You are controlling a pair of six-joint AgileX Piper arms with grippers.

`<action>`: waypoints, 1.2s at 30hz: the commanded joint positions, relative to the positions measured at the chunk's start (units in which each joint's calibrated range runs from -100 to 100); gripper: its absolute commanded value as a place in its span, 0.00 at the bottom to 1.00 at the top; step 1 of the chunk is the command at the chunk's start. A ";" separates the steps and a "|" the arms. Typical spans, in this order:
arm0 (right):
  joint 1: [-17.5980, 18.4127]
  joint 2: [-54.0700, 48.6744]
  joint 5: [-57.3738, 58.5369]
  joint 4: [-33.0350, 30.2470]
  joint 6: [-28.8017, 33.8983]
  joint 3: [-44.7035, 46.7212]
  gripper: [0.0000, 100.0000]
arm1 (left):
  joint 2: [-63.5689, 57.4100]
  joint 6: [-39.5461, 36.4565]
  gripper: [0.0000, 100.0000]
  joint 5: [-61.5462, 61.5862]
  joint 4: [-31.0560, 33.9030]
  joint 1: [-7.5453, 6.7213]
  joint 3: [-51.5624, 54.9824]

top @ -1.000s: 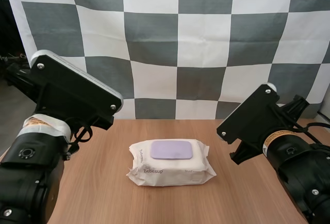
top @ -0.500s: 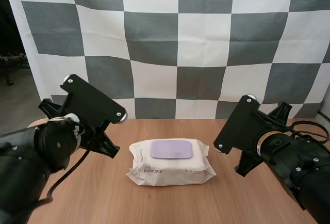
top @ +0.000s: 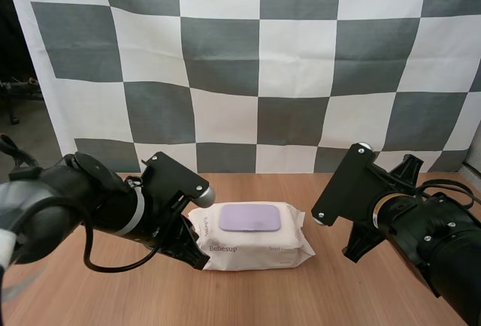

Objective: Open the wet wipes lid

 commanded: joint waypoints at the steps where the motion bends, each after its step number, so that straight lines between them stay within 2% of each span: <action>1: -0.04 0.00 -0.17 -0.40 0.04 -0.08 0.00 | 1.34 14.15 0.00 7.51 -16.72 2.97 -0.03; 4: -0.04 0.00 -0.35 -0.50 -0.36 -0.08 0.00 | 3.29 19.71 0.00 12.68 -18.86 6.86 -0.03; 7: -0.04 0.00 -2.17 -0.50 -0.36 -0.08 0.00 | 5.05 22.94 0.00 14.06 -17.85 8.82 -0.03; 12: -0.04 0.00 -4.97 -0.40 -0.36 -0.08 0.00 | 6.99 23.93 0.00 11.99 -16.57 8.89 -0.03; 13: -0.04 0.00 -5.54 -0.40 -0.36 -0.08 0.00 | 7.36 23.93 0.03 11.63 -16.86 8.89 -0.03; 15: -0.04 0.00 -7.07 0.25 -0.36 -0.08 0.00 | 8.20 23.97 0.13 11.02 -16.86 8.89 0.10; 17: -0.04 0.00 -9.25 0.57 -0.36 -0.08 0.00 | 9.14 24.79 0.28 11.02 -16.86 8.89 0.41; 19: 0.38 0.00 -10.40 0.96 -0.36 -0.08 0.12 | 10.14 25.31 0.40 10.98 -16.86 8.89 1.05; 20: 0.84 0.00 -10.82 0.96 -0.36 -0.08 0.19 | 10.76 25.40 0.42 10.80 -16.86 8.89 1.11; 22: 2.29 0.00 -10.82 0.96 -0.36 -0.08 0.29 | 12.08 25.56 0.43 10.80 -16.86 8.89 1.24; 27: 8.02 0.00 -8.35 1.08 -0.36 -0.08 0.31 | 15.43 26.99 0.43 10.80 -17.00 8.89 1.24; 30: 11.96 0.17 -4.52 1.25 -0.36 -0.08 0.39 | 17.23 27.20 0.43 10.96 -16.89 8.89 1.26; 33: 13.49 2.14 -3.50 3.02 -0.26 -0.08 0.49 | 19.28 28.33 0.43 11.13 -16.78 8.89 1.26; 36: 14.39 5.13 -3.50 4.63 -0.26 -0.08 0.54 | 21.43 29.13 0.44 11.13 -16.68 8.81 1.26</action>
